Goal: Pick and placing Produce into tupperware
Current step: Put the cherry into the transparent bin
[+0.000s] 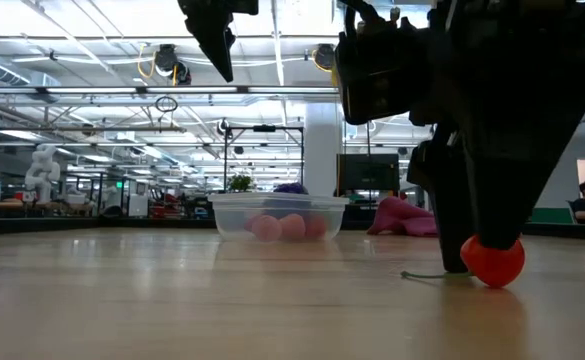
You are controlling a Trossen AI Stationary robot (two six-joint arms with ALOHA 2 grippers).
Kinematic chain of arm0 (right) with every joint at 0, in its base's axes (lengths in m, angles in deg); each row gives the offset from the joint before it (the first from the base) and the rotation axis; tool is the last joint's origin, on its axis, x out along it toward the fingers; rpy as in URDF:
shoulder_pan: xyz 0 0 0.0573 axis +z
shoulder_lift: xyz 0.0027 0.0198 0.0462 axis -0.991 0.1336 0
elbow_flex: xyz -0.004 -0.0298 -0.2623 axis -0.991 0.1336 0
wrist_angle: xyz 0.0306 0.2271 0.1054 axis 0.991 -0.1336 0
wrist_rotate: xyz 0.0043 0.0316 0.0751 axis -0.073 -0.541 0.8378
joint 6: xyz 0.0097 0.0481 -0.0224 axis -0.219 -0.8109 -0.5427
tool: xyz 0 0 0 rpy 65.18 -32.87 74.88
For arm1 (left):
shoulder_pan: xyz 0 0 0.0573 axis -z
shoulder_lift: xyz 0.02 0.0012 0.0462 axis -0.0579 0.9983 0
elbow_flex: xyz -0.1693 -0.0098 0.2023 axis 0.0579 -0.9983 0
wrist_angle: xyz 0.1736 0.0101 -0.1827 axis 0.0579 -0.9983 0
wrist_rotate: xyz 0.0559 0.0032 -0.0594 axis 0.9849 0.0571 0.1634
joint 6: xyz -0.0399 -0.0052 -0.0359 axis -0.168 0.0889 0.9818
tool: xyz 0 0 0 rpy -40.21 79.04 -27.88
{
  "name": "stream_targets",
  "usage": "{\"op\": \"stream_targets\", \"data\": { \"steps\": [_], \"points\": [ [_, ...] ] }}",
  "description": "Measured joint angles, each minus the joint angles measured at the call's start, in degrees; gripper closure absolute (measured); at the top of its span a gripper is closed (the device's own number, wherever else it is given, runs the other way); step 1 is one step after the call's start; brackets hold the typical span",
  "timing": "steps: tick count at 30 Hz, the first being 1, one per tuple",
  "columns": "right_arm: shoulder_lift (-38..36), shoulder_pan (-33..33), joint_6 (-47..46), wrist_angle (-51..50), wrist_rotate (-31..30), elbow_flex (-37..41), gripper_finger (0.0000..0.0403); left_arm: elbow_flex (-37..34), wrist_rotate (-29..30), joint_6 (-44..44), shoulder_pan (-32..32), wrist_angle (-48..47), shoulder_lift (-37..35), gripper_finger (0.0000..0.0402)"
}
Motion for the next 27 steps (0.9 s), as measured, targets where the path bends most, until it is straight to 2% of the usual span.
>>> {"op": "stream_targets", "data": {
  "steps": [27],
  "points": [
    [0.1, 0.0, -1.1, -3.9, 0.8, 0.1, 0.0122, 0.0, 0.0, -0.5, 0.0, 0.0, 0.0, 0.0163]
  ]
}}
